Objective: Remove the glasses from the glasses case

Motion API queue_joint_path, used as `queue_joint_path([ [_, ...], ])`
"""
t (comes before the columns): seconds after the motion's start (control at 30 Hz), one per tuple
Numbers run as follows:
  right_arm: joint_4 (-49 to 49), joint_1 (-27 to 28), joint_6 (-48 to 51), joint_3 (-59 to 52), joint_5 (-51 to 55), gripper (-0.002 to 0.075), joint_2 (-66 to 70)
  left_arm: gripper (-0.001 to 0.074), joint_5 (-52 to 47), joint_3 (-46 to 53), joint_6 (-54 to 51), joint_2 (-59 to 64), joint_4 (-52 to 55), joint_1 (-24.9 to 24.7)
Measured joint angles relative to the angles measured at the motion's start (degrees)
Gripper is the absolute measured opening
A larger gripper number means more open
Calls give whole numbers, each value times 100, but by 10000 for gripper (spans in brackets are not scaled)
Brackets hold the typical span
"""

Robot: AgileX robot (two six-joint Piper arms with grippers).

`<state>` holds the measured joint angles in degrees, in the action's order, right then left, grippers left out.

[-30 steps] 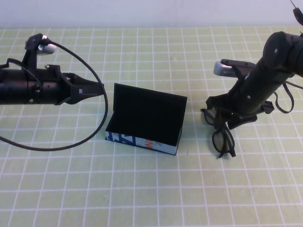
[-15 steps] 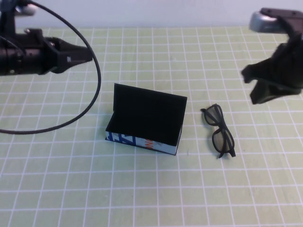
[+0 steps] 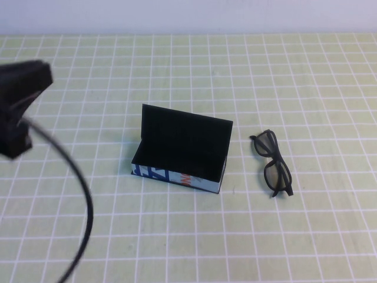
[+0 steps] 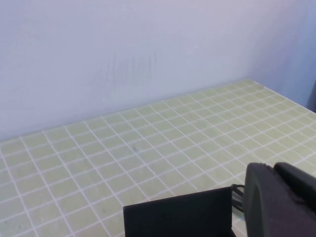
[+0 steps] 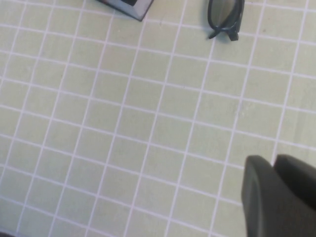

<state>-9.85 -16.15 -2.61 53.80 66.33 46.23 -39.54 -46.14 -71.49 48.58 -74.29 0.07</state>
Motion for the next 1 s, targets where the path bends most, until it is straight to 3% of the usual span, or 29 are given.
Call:
queue_joint_path([
  [0.17,-12,0,0,-606,-216,-1,-1204,-4,389,918,0,-1325,0,0],
  [0.43,-160,0,261,-1297,-899,-16,-2022,-4,977,2653,-22,-3137,-114,0],
  [0.67,-314,0,452,-2116,-2743,-16,-2630,-4,2103,4050,-22,-4803,-281,0],
  [0.87,-348,0,474,-2835,-4619,-16,-2690,-4,2972,4741,-22,-4900,-326,0],
  [1.0,-362,0,474,-3102,-5201,-16,-2679,-4,3243,4754,-22,-4910,-349,0],
])
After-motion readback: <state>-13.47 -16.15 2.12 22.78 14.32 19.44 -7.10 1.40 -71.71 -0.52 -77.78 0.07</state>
